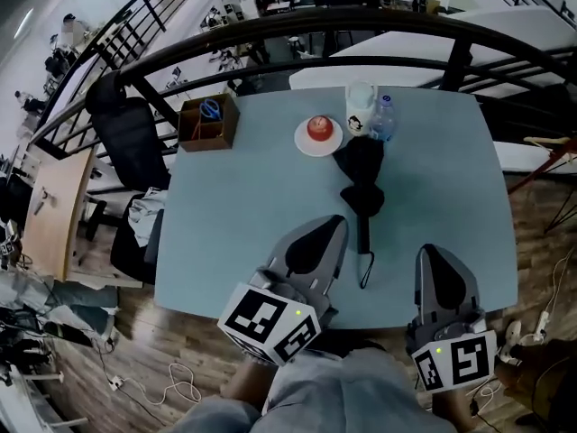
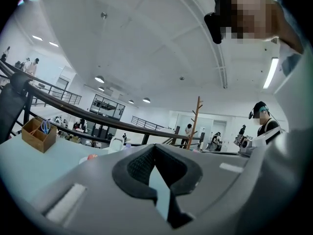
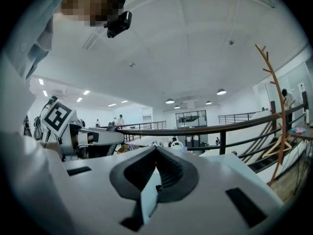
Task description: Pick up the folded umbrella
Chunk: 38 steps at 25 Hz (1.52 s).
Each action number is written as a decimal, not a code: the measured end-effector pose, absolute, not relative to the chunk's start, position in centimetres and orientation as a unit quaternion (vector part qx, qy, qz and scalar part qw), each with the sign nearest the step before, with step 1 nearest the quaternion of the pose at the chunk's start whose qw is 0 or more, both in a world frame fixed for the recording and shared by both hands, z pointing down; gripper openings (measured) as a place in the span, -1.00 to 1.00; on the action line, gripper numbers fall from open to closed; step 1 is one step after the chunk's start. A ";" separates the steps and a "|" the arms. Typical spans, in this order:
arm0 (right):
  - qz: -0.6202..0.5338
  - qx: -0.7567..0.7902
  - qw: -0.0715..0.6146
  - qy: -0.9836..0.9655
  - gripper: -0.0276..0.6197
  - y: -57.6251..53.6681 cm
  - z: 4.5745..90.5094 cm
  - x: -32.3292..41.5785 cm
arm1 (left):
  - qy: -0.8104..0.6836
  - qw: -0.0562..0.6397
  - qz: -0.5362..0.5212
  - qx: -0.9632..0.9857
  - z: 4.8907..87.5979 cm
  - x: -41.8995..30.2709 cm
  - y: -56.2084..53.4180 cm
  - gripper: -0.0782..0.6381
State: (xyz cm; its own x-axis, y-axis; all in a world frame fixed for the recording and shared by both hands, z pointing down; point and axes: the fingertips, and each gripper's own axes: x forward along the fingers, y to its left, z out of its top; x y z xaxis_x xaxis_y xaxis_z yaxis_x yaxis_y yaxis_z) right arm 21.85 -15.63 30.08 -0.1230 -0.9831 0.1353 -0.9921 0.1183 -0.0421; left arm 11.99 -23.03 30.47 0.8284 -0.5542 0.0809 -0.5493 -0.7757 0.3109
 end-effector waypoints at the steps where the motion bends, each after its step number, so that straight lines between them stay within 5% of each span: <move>1: 0.062 0.665 0.039 -0.743 -0.92 -16.1 30.2 21.8 | -0.286 0.167 -0.006 0.943 30.8 12.1 -23.6 -0.77; 20: 0.096 0.652 0.058 -0.750 -0.92 -20.8 32.5 22.9 | -0.298 0.218 0.105 0.923 40.0 16.7 -31.0 -0.75; 38: 0.156 0.584 0.041 -0.796 -0.92 -23.8 36.2 29.8 | -0.336 0.308 0.265 0.850 51.6 24.1 -36.4 0.02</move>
